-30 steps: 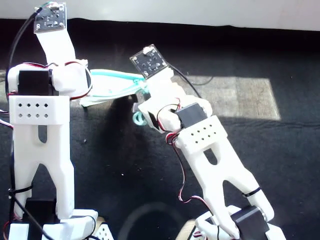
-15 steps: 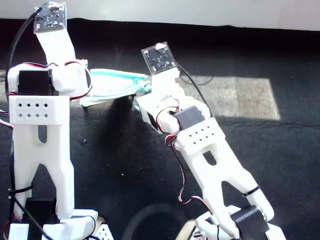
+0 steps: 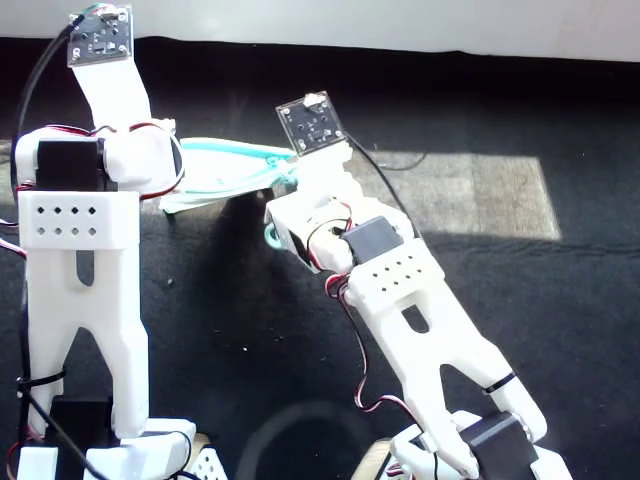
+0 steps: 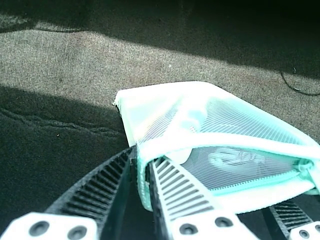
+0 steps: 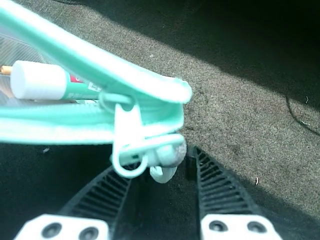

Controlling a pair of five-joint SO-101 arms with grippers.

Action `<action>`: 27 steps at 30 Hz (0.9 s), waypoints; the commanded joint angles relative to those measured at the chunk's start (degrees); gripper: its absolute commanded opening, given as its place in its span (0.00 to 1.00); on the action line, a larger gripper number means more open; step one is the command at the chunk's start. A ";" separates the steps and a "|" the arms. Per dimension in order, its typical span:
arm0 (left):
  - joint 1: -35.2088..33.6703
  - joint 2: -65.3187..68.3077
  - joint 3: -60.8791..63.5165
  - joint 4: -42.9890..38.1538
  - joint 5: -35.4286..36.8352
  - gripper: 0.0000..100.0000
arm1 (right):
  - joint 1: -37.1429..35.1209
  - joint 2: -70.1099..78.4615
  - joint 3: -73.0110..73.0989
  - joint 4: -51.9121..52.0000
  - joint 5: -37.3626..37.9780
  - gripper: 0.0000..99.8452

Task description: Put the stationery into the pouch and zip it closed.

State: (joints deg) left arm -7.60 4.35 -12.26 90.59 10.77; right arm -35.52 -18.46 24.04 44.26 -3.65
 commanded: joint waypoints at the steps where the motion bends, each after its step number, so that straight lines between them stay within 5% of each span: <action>1: -1.45 8.40 1.45 0.88 0.35 0.01 | -0.22 -2.86 -0.66 -1.01 4.22 0.01; 13: -1.36 8.40 1.36 0.88 0.35 0.01 | -0.13 -11.82 -0.13 -0.66 6.51 0.02; 19: -1.27 8.40 1.36 0.88 0.35 0.01 | -0.13 -8.66 -0.57 -0.92 6.15 0.13; 27: -1.45 8.40 1.63 1.14 0.35 0.01 | -0.13 -1.01 -6.20 -1.80 6.51 0.06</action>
State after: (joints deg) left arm -7.60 4.35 -12.35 90.59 10.77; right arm -35.52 -20.66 22.29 43.47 2.07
